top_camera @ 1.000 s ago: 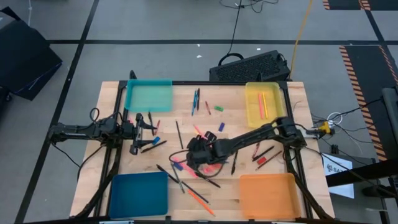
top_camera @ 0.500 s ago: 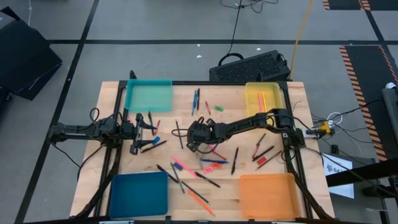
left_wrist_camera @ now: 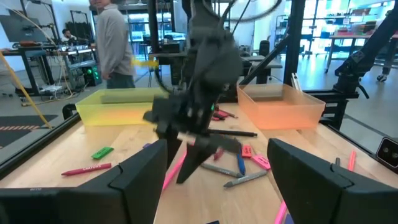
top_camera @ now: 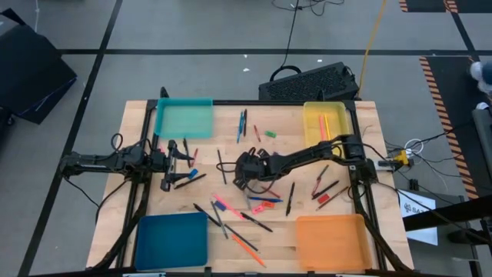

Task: Sort crayons/erasers/pens/pencils in bins
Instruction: Put the pink pencil into the yellow bin

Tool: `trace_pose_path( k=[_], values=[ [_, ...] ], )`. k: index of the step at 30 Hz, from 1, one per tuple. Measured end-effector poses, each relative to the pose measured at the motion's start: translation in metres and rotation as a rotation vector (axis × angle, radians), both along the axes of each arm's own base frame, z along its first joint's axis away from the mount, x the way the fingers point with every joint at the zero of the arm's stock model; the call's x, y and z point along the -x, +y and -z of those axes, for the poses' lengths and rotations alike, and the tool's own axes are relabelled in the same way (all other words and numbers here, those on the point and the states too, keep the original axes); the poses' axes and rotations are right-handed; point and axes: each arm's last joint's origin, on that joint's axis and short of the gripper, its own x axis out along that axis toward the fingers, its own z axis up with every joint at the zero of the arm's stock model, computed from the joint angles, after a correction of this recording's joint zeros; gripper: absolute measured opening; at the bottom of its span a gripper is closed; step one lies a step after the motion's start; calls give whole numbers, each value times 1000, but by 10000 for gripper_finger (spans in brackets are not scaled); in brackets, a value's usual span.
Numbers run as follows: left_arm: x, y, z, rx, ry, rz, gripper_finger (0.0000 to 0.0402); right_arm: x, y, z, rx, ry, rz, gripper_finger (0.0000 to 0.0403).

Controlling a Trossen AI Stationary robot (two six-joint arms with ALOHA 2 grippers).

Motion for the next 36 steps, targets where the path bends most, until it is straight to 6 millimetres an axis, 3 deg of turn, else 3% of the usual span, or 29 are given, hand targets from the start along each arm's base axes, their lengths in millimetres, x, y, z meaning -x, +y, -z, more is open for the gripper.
trace_pose_path(
  k=[3,6,13,19,24,36],
  values=[
    [0,0,0,0,0,0,278,4,2,-19,38,-27,-42,173],
    [0,0,0,0,0,0,278,15,-3,-22,66,-18,-78,173],
    [0,0,0,0,0,0,278,55,-22,4,-27,-69,-194,173],
    [0,0,0,0,-1,0,278,85,-26,29,-44,-68,-267,158],
    [0,0,0,0,0,0,278,95,-26,37,-45,-42,-281,126],
    [0,0,0,0,0,0,278,99,-25,41,59,53,-472,41]
  ],
)
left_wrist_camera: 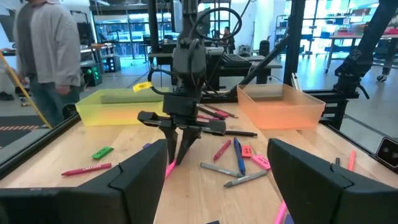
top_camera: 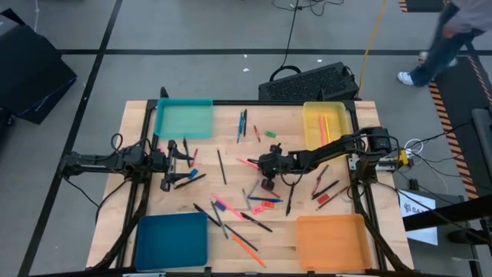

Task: Sort crayons/erasers/pens/pencils in bins
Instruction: Put the pink pencil into the yellow bin

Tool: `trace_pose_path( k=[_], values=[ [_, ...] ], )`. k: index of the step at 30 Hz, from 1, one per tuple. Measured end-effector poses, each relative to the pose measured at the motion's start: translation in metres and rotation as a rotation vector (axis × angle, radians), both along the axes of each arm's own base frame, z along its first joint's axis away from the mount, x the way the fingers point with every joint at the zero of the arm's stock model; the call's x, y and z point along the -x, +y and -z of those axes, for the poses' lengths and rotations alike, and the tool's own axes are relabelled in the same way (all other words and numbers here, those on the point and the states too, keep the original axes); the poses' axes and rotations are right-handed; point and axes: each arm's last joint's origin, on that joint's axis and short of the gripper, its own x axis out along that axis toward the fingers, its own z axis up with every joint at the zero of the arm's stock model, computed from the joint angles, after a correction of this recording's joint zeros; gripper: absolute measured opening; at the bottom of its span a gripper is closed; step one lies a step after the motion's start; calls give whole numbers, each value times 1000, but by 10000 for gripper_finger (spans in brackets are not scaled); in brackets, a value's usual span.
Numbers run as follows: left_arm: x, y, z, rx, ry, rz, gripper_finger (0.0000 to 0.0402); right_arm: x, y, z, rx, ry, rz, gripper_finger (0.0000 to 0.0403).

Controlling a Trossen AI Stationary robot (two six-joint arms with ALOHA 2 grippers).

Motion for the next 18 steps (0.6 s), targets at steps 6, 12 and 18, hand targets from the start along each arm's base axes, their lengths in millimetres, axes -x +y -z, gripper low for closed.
trace_pose_path(
  k=[6,12,18],
  values=[
    [0,0,0,0,0,0,278,1,0,0,33,21,-53,28],
    [0,0,0,0,0,0,278,6,1,-15,57,7,-44,25],
    [0,0,0,0,0,0,278,15,0,-49,109,-46,-5,25]
  ],
)
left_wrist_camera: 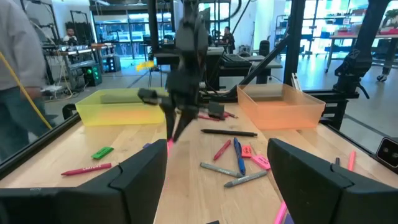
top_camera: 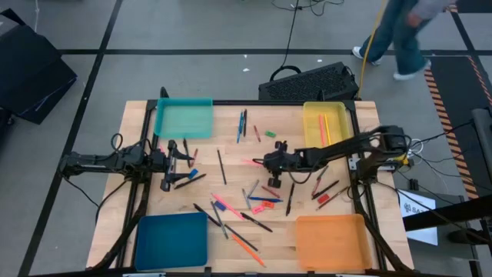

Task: Sort crayons/erasers/pens/pencils in bins
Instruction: Put the pink pencil into the yellow bin

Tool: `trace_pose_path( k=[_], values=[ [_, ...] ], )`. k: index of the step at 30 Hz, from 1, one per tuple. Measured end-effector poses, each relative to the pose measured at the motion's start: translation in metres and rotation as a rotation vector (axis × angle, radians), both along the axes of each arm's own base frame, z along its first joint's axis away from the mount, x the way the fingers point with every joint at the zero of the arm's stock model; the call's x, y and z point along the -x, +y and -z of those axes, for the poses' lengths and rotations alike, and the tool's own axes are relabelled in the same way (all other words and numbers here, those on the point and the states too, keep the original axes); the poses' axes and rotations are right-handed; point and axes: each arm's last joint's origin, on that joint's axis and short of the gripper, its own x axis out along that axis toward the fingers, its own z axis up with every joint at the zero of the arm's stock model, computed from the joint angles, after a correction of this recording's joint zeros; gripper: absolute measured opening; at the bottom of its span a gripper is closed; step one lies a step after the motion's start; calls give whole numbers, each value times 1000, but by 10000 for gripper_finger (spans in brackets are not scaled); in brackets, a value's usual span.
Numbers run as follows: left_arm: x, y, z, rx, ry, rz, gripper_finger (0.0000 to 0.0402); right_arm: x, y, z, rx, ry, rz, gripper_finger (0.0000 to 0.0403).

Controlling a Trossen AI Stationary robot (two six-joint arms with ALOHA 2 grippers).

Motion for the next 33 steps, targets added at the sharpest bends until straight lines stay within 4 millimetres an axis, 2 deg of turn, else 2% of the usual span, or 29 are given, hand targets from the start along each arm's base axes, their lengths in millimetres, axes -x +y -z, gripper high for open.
trace_pose_path(
  k=[4,7,11,15,18,22,27,33],
  values=[
    [0,0,0,0,0,0,278,10,1,-28,35,-59,35,25],
    [0,0,0,0,0,0,278,22,-3,-53,61,-108,149,25],
    [0,0,0,0,0,0,278,50,-20,-82,68,-152,349,25],
    [0,0,0,0,0,0,278,87,-42,-94,34,-101,589,25],
    [0,0,0,0,0,0,278,113,-59,-95,7,-11,750,25],
    [0,0,0,0,0,0,278,137,-80,-88,-45,115,952,25],
    [0,0,0,0,0,0,278,153,-109,-73,-84,178,1185,25],
    [0,0,0,0,0,0,278,159,-129,-41,-141,149,1282,25]
  ],
)
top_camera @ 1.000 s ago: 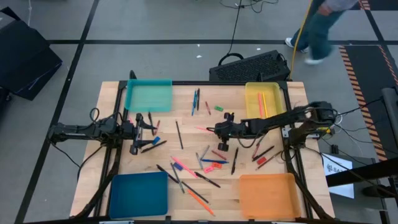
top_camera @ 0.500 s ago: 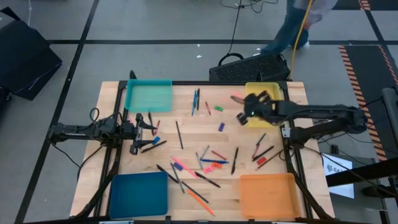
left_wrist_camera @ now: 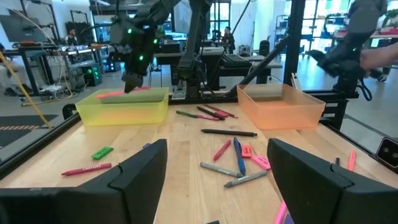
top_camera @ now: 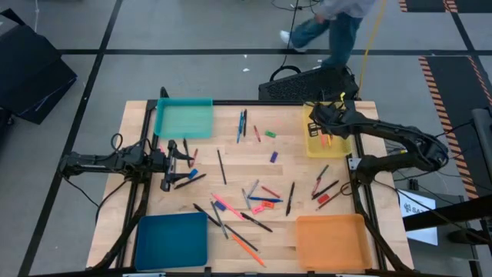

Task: Sort crayons/erasers/pens/pencils in bins
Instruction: Put the pink pencil into the yellow bin

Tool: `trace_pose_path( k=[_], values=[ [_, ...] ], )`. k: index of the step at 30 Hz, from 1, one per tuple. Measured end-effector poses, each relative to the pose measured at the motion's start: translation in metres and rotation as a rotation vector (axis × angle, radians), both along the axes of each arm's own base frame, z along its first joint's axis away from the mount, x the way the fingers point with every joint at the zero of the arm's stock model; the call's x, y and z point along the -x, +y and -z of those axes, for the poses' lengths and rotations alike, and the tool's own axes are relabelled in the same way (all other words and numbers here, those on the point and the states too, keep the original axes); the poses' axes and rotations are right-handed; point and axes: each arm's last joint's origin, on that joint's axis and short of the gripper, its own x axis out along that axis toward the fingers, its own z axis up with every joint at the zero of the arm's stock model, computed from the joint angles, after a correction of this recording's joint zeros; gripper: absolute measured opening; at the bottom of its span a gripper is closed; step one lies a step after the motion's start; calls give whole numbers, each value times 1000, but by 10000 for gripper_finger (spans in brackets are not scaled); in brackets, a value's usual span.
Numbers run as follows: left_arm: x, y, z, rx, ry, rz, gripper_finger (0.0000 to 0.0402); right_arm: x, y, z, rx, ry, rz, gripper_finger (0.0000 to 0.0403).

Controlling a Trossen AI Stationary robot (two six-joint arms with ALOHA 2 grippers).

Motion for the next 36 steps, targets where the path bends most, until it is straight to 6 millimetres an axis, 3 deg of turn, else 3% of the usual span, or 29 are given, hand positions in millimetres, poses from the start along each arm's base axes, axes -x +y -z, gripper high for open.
trace_pose_path(
  k=[5,11,16,20,28,36],
  values=[
    [0,0,0,0,0,0,278,0,-3,19,-52,-23,12,40],
    [0,0,0,0,0,0,278,-1,-4,21,-57,-26,5,85],
    [0,0,0,0,0,0,278,-4,-1,10,-60,-77,-75,115],
    [0,0,0,0,0,0,278,-22,13,-15,-3,-120,-230,118],
    [0,0,0,0,0,0,278,-78,72,-66,113,-217,-584,105],
    [0,0,0,0,0,0,278,-143,158,-90,123,-249,-954,105]
  ],
)
